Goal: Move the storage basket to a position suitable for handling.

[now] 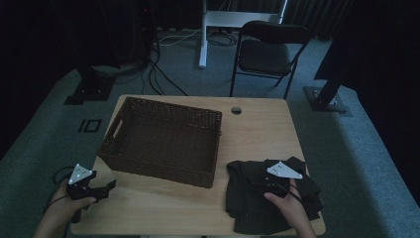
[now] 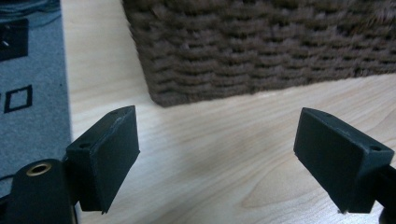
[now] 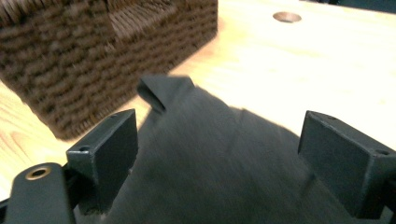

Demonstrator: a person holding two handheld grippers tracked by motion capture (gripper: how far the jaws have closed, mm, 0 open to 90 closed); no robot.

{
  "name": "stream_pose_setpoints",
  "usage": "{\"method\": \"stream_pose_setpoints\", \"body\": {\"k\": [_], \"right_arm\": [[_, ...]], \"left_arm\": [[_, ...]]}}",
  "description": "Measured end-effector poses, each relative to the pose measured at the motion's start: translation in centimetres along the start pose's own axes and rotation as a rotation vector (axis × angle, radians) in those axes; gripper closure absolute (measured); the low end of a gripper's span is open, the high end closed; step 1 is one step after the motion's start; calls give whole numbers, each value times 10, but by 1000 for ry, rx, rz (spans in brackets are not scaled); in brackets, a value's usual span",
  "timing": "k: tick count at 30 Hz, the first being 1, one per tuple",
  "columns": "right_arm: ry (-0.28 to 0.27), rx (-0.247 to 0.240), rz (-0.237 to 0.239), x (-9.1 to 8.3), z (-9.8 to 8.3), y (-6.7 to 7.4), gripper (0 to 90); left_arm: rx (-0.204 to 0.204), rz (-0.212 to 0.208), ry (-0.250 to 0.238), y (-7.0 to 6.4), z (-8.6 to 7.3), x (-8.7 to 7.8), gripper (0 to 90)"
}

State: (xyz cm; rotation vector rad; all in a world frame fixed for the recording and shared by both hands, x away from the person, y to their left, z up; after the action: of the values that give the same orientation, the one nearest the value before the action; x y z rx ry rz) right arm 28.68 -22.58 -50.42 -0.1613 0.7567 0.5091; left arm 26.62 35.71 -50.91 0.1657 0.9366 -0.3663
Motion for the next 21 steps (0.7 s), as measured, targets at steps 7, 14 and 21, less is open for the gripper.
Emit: {"method": "stream_pose_setpoints", "body": {"k": [7,14,21], "right_arm": [[-21,-24,21,7,21,15,119],[-40,-38,34,11,38,26,119],[-54,-56,37,14,53,34,119]], "left_arm": [[2,21,-80,6,16,-26,146],[11,18,-130,10,36,-38,146],[-4,-4,-148,16,52,-37,146]]}}
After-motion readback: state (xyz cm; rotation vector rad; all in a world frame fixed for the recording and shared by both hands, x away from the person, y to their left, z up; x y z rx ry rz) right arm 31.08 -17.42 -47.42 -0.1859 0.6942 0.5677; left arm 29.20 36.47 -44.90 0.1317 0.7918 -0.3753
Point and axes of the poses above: each handheld gripper's, and its own axes: x roughly forward along the jaws, z roughly out of its top, y roughly to its left, the point moved 1 cm from there along x, roughly forward along the jaws, and after that the axes turned 14 degrees about y, right-handed, at the moved point
